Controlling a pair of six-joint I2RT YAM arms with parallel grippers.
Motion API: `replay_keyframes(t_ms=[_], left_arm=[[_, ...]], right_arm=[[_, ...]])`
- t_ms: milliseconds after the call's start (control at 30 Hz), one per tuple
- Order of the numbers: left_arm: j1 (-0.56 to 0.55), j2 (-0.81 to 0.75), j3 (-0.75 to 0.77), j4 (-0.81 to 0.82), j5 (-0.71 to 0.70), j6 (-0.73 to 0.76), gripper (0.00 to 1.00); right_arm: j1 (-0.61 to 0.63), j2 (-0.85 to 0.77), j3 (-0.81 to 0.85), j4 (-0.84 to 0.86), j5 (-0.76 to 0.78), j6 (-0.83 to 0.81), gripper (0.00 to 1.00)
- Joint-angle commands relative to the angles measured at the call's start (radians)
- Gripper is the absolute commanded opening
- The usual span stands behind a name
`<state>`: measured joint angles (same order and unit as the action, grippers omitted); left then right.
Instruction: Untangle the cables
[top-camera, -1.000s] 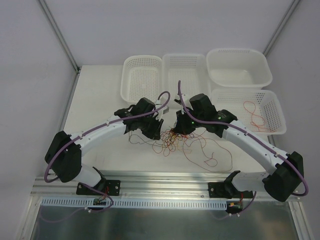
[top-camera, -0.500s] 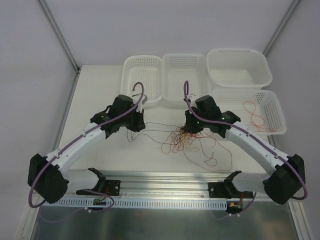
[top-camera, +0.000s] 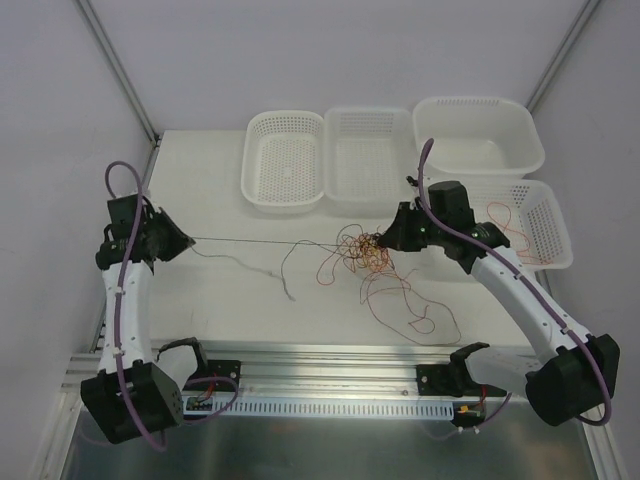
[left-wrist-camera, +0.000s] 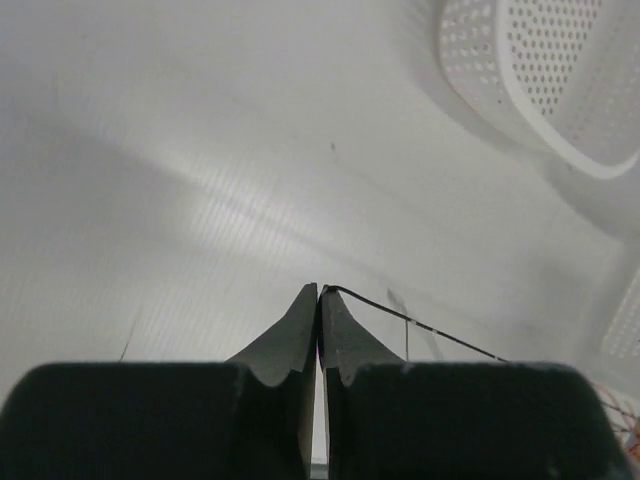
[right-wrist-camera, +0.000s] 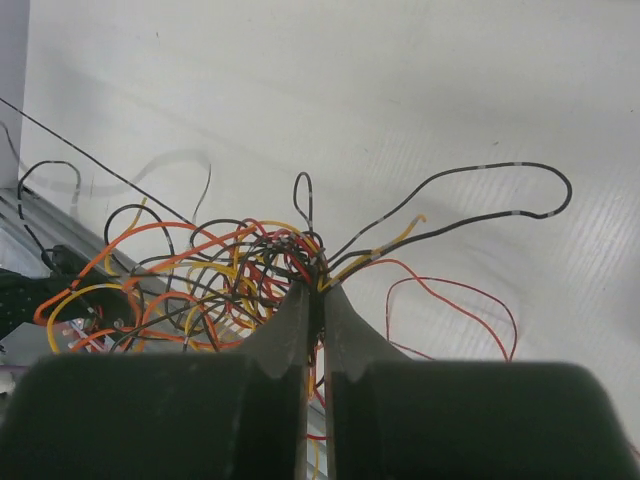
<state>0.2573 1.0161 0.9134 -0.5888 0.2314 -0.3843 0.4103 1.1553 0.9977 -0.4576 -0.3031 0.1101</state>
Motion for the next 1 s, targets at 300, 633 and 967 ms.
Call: replay_keyframes(t_ms=[300, 633, 967], left_arm=[[0.178, -0.036, -0.067, 0.026, -0.190, -0.084, 0.00], [-0.019, -0.023, -0.123, 0.061, 0.082, -0.005, 0.64], [-0.303, -0.171, -0.168, 0.060, 0.236, -0.060, 0.97]], right_arm=[[-0.044, -0.026, 0.002, -0.093, 0.006, -0.053, 0.01], [0.201, 0.111, 0.088, -0.046, 0.100, -0.029, 0.22], [0.245, 0.113, 0.113, -0.102, 0.294, -0.059, 0.59]])
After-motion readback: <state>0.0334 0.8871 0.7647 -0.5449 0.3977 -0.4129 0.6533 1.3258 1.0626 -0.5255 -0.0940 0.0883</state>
